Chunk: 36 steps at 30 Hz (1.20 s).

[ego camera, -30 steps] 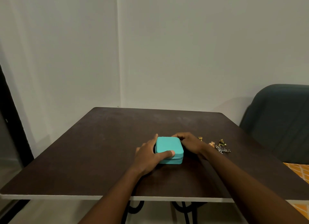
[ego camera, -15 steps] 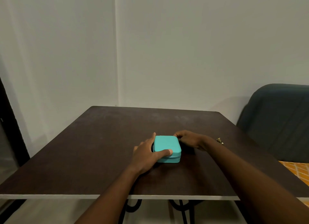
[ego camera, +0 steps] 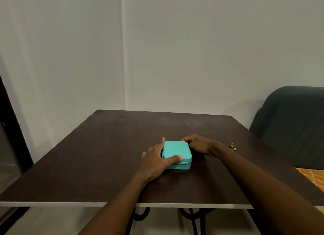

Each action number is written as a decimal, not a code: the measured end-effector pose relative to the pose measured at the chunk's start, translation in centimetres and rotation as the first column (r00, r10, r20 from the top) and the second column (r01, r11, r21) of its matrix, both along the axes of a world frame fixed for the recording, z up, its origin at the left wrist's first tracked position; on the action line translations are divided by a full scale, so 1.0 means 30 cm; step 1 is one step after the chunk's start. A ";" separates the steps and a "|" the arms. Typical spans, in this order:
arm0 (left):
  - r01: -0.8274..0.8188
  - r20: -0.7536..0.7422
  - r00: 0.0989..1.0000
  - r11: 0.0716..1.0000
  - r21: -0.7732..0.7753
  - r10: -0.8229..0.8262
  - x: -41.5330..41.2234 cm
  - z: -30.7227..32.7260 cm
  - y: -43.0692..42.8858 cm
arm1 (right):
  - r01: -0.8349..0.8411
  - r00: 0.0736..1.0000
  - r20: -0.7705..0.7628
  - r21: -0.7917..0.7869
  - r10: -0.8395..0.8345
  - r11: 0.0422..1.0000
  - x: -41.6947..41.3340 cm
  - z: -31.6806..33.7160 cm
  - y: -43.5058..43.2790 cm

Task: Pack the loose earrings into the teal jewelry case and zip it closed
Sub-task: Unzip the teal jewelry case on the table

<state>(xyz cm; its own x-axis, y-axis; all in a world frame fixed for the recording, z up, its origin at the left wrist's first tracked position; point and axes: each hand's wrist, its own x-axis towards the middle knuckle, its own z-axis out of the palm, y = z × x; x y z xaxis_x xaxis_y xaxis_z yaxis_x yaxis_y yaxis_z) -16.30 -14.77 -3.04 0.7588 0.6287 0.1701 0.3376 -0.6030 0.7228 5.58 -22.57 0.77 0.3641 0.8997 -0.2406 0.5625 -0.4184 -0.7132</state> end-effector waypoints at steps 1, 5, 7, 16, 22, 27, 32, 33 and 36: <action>0.001 0.002 1.000 1.000 0.000 -0.001 0.001 0.000 0.000 | -0.001 1.000 0.008 -0.014 0.002 1.000 0.006 0.000 0.003; 0.003 -0.003 1.000 1.000 -0.006 -0.003 0.001 -0.003 0.004 | -0.016 0.999 0.041 -0.049 0.018 0.999 0.012 0.007 0.012; 0.005 -0.004 1.000 1.000 -0.007 -0.005 0.003 -0.006 0.006 | -0.014 0.999 0.050 -0.039 0.016 0.999 0.011 0.005 0.012; 0.008 -0.010 1.000 1.000 -0.014 -0.008 0.005 -0.011 0.008 | -0.033 0.999 0.031 -0.006 0.033 0.999 0.024 0.000 0.018; 0.005 -0.007 1.000 1.000 -0.009 -0.005 0.005 -0.011 0.010 | -0.073 0.997 -0.026 -0.055 0.071 0.996 0.021 0.019 0.013; 0.005 -0.003 1.000 1.000 -0.013 -0.005 0.001 -0.007 0.008 | -0.095 0.995 0.013 -0.066 0.096 0.993 0.028 0.034 0.018; 0.013 -0.012 1.000 1.000 -0.017 -0.013 0.007 -0.007 0.013 | -0.118 0.990 0.073 0.011 0.117 0.993 0.059 0.001 0.022; 0.013 -0.009 1.000 1.000 -0.020 -0.013 0.006 -0.006 0.011 | -0.121 0.990 0.074 0.022 0.119 0.992 0.061 -0.006 0.022; 0.003 -0.007 1.000 1.000 -0.021 -0.003 0.004 -0.005 0.007 | -0.131 0.988 0.086 0.040 0.127 0.991 0.045 -0.015 0.015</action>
